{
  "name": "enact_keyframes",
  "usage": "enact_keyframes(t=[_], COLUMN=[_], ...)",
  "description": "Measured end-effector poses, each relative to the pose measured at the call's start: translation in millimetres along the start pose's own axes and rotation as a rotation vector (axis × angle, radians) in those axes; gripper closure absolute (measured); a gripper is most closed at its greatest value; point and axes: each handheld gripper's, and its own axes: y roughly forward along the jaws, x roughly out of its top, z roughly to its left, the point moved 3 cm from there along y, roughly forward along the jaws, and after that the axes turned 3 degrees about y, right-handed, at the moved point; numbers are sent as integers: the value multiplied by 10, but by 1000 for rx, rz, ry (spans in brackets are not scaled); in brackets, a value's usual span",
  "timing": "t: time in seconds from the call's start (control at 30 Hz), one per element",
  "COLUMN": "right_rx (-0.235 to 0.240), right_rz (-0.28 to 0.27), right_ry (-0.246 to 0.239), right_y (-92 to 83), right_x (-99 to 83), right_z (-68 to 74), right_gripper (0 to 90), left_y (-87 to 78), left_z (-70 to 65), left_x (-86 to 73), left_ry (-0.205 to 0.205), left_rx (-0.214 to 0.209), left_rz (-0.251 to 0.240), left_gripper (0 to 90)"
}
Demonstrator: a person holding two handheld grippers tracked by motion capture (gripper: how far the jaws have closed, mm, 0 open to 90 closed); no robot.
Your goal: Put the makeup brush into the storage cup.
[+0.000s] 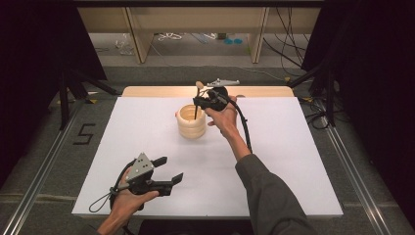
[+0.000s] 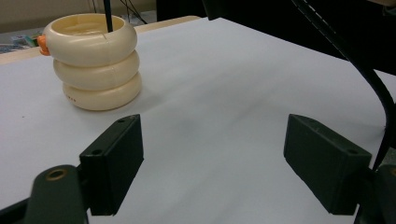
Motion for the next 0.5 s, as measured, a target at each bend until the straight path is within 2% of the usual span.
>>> enact_keyframes(t=[0.23,0.27,0.5], right_rx=[0,-6,-7], right_rz=[9,3,24], right_ry=[3,-16,4], right_y=[40,53,58], right_x=[-42,-51,-110], right_z=[5,-2,-13], right_gripper=[833,833,833], left_y=[1,2,0], left_z=[-3,-3,-7], left_x=[0,-1,1], left_ry=[-6,-8,-8], left_rx=[-2,1,-2], left_rz=[-1,-1,-2], left_gripper=[197,197,197])
